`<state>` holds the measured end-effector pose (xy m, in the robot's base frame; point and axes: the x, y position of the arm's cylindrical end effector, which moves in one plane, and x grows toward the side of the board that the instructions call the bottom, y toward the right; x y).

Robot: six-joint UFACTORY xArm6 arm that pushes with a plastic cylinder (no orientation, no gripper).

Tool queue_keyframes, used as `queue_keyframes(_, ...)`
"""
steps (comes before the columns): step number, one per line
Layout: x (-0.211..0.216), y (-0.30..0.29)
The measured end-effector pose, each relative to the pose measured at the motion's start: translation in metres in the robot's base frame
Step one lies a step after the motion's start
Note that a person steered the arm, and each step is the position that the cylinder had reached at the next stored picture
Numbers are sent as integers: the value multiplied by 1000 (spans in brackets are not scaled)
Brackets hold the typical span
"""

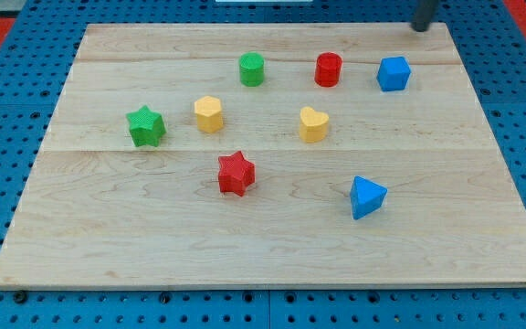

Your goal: Push the red circle towards the heart

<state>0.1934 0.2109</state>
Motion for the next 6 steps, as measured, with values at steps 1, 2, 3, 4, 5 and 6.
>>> queue_keyframes(1, 43, -26)
queue_keyframes(2, 80, -75)
queue_keyframes(3, 84, -161)
queue_keyframes(4, 90, -147)
queue_keyframes(5, 112, -107)
queue_keyframes(6, 161, -119)
